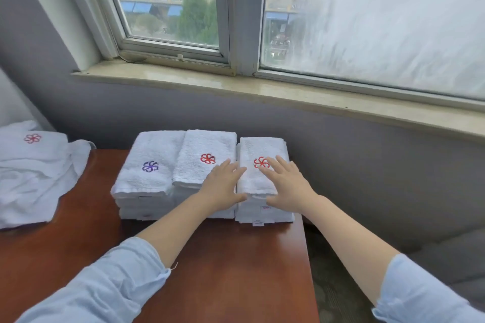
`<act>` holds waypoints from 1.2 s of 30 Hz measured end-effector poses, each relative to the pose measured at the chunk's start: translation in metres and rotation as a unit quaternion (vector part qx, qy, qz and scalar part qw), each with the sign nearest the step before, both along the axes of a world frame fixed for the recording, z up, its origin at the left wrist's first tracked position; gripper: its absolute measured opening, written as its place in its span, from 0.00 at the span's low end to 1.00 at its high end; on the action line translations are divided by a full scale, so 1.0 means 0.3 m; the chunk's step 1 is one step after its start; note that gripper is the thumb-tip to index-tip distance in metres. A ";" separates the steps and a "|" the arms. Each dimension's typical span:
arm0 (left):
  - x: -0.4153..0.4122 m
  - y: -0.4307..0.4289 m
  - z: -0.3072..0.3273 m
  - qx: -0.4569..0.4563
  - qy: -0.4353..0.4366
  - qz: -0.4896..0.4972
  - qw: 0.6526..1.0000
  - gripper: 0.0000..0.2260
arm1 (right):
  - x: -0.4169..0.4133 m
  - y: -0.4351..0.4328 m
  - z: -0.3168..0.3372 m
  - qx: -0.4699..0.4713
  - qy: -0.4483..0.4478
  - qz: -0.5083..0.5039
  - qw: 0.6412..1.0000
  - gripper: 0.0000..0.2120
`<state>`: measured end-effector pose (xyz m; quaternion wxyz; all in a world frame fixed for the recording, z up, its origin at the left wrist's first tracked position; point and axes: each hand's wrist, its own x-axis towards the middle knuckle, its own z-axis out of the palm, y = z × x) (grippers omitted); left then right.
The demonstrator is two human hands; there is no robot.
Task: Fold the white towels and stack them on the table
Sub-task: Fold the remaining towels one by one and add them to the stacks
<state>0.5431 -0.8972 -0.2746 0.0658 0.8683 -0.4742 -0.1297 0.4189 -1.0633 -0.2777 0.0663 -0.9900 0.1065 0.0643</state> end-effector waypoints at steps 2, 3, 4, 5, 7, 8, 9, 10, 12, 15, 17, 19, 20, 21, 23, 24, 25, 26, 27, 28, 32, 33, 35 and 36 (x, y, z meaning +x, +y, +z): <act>-0.003 0.072 0.021 -0.011 -0.005 0.020 1.000 0.37 | 0.018 0.060 0.022 -0.004 0.007 0.019 1.000 0.40; -0.001 0.113 0.031 -0.014 -0.005 0.035 0.999 0.38 | 0.032 0.092 0.033 -0.001 0.011 0.027 1.000 0.41; 0.004 0.156 0.040 -0.016 -0.007 0.050 0.999 0.39 | 0.048 0.127 0.044 0.001 0.013 0.035 0.999 0.41; 0.010 0.203 0.047 -0.016 -0.009 0.065 0.998 0.41 | 0.067 0.163 0.054 0.002 0.012 0.045 0.999 0.42; 0.025 0.307 0.056 -0.013 -0.007 0.098 0.995 0.43 | 0.109 0.244 0.073 0.004 0.011 0.072 0.997 0.43; 0.033 0.363 0.061 -0.011 -0.006 0.114 0.993 0.44 | 0.132 0.287 0.082 0.004 0.012 0.088 0.996 0.43; 0.042 0.421 0.066 -0.006 -0.008 0.129 0.992 0.45 | 0.157 0.333 0.089 0.002 0.010 0.107 0.994 0.43; 0.051 0.478 0.072 -0.002 -0.010 0.144 0.990 0.45 | 0.183 0.379 0.095 0.001 0.007 0.123 0.992 0.43; 0.069 0.599 0.086 0.001 -0.011 0.180 0.984 0.45 | 0.238 0.480 0.106 0.009 -0.003 0.149 0.989 0.42; 0.096 0.802 0.107 -0.009 -0.008 0.241 0.971 0.43 | 0.328 0.656 0.123 0.028 -0.020 0.184 0.982 0.41; 0.119 0.946 0.121 -0.012 -0.011 0.272 0.962 0.42 | 0.389 0.786 0.136 0.036 -0.030 0.203 0.978 0.39; 0.150 1.093 0.135 -0.019 -0.015 0.297 0.954 0.42 | 0.449 0.922 0.150 0.050 -0.039 0.213 0.975 0.39; 0.167 1.164 0.144 -0.021 -0.017 0.306 0.952 0.42 | 0.478 0.990 0.156 0.056 -0.046 0.215 0.974 0.39; 0.184 1.235 0.154 -0.021 -0.019 0.311 0.950 0.42 | 0.506 1.059 0.161 0.062 -0.053 0.215 0.973 0.39; 0.223 1.372 0.173 -0.021 -0.029 0.315 0.949 0.42 | 0.563 1.200 0.171 0.075 -0.063 0.213 0.972 0.39; 0.246 1.438 0.181 -0.023 -0.034 0.316 0.948 0.41 | 0.593 1.269 0.174 0.079 -0.066 0.214 0.971 0.39; 0.271 1.503 0.187 -0.026 -0.038 0.320 0.946 0.41 | 0.624 1.336 0.175 0.082 -0.068 0.216 0.971 0.38; 0.298 1.563 0.192 -0.030 -0.038 0.324 0.945 0.41 | 0.657 1.398 0.177 0.083 -0.071 0.218 0.970 0.38; 0.324 1.621 0.196 -0.033 -0.037 0.327 0.944 0.41 | 0.687 1.454 0.177 0.085 -0.075 0.218 0.969 0.38; 0.350 1.675 0.199 -0.035 -0.035 0.328 0.943 0.40 | 0.715 1.506 0.177 0.089 -0.080 0.217 0.969 0.38; 0.448 1.835 0.211 -0.044 -0.028 0.326 0.944 0.40 | 0.812 1.640 0.183 0.102 -0.084 0.204 0.970 0.37; 0.474 1.861 0.211 -0.045 -0.028 0.324 0.945 0.40 | 0.837 1.661 0.185 0.104 -0.082 0.198 0.971 0.37; 0.535 1.901 0.210 -0.049 -0.030 0.321 0.945 0.40 | 0.896 1.690 0.192 0.108 -0.081 0.187 0.973 0.37; 0.570 1.913 0.208 -0.052 -0.028 0.320 0.946 0.39 | 0.927 1.698 0.195 0.110 -0.083 0.182 0.974 0.36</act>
